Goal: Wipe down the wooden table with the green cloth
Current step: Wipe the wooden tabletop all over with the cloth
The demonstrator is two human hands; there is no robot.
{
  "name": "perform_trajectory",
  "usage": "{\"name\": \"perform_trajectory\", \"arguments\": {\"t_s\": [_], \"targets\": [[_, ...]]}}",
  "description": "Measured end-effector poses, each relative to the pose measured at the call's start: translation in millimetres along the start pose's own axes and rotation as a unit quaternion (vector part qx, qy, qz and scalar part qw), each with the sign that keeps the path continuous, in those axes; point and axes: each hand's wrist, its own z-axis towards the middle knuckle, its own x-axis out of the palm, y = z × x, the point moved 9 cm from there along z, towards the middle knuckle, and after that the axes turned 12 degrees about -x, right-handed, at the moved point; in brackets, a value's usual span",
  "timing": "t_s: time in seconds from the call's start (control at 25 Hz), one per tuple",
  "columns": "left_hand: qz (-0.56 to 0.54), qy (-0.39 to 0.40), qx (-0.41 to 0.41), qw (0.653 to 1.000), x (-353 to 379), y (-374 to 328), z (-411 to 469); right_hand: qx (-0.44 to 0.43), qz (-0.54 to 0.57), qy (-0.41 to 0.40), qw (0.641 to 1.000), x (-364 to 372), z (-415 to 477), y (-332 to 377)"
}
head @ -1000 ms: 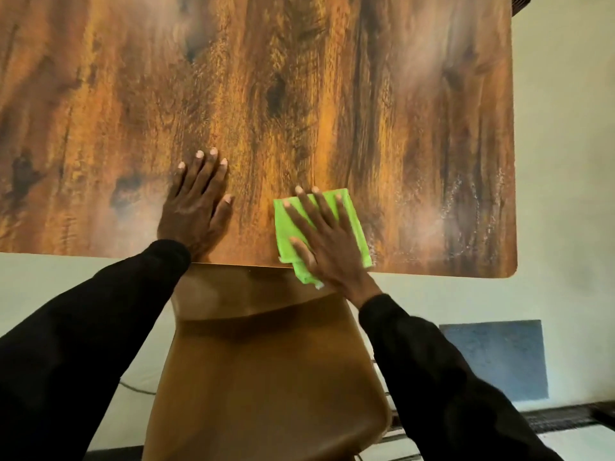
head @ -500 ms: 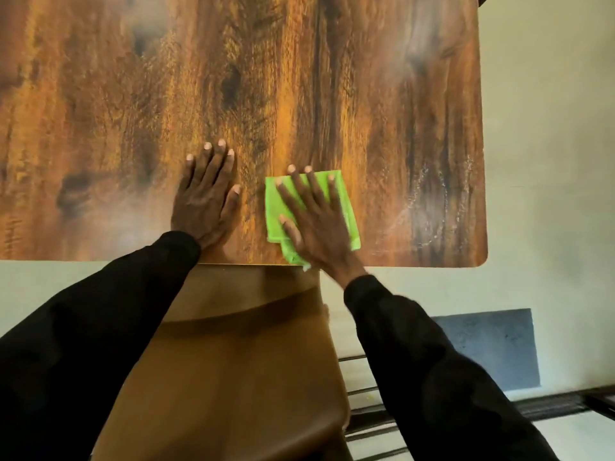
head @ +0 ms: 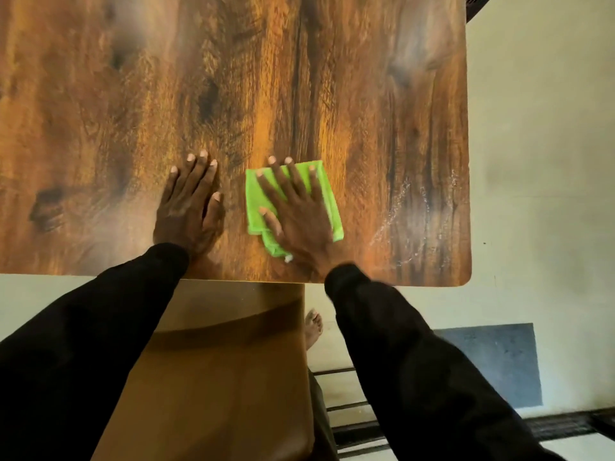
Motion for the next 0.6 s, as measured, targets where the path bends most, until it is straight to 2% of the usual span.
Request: {"name": "perform_trajectory", "arguments": {"t_s": [0.08,0.16,0.32,0.4,0.52,0.6], "targets": [[-0.008,-0.008,-0.027,1.000,-2.0,3.6,1.3,-0.063,0.006,0.008,0.998,8.2,-33.9,13.7],[-0.005,-0.011,-0.043,0.999,-2.4,4.9,1.5,-0.065,0.003,0.007,0.998,7.2,-52.3,-10.2],[0.006,-0.010,-0.049,0.999,-1.2,5.4,3.2,0.086,0.000,-0.017,0.996,-16.4,-0.1,-95.9],[0.002,-0.012,-0.051,0.999,-1.8,6.2,3.4,0.105,0.002,-0.024,0.994,-24.3,43.6,-99.5],[0.002,-0.013,-0.050,0.999,-2.7,5.8,4.5,0.018,-0.001,-0.006,1.000,-15.4,70.1,-56.9],[0.006,-0.016,-0.048,0.999,-2.4,5.7,5.1,-0.073,0.003,0.005,0.997,-3.6,45.6,-20.7]]}}
